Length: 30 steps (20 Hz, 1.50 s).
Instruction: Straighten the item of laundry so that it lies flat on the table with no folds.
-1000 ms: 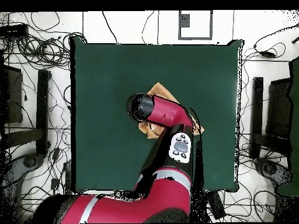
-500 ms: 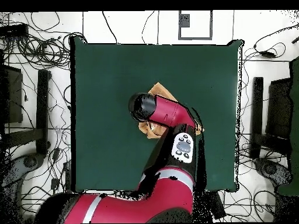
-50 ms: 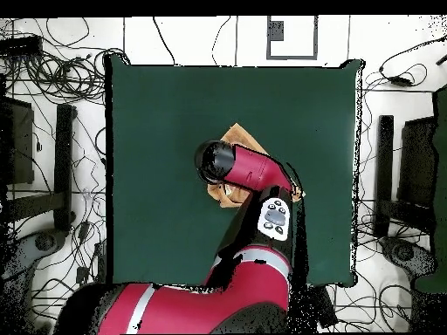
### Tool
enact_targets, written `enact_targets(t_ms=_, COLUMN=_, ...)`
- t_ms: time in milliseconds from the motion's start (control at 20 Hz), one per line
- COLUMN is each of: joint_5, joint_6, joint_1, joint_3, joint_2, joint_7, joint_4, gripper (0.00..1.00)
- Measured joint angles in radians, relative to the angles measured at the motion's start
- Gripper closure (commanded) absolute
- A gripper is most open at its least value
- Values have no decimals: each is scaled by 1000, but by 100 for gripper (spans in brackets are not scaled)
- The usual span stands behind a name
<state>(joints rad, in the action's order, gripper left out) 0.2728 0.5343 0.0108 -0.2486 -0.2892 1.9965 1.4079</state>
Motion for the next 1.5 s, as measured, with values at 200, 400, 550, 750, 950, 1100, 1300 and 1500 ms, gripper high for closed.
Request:
enact_targets(t_ms=200, joint_5=0, joint_6=0, joint_1=0, joint_3=0, joint_2=7, joint_7=0, joint_4=0, gripper=0)
enact_targets(t_ms=400, joint_5=0, joint_6=0, joint_1=0, joint_3=0, joint_2=7, joint_7=0, joint_4=0, gripper=0)
enact_targets(t_ms=550, joint_5=0, joint_6=0, joint_1=1, joint_3=0, joint_2=6, joint_7=0, joint_4=0, gripper=0)
enact_targets(t_ms=750, joint_5=0, joint_6=0, joint_1=4, joint_3=0, joint_2=6, joint_7=0, joint_4=0, gripper=0)
enact_targets(t_ms=950, joint_5=0, joint_6=5, joint_1=7, joint_3=0, joint_2=3, joint_7=0, joint_4=0, gripper=0)
enact_targets(t_ms=1100, joint_5=0, joint_6=7, joint_1=11, joint_3=0, joint_2=-2, joint_7=0, joint_4=0, gripper=0)
enact_targets(t_ms=1300, joint_5=0, joint_6=7, joint_1=15, joint_3=0, joint_2=-12, joint_7=0, joint_4=0, gripper=0)
enact_targets(t_ms=1500, joint_5=0, joint_6=7, joint_1=17, joint_3=0, joint_2=-23, joint_7=0, joint_4=0, gripper=0)
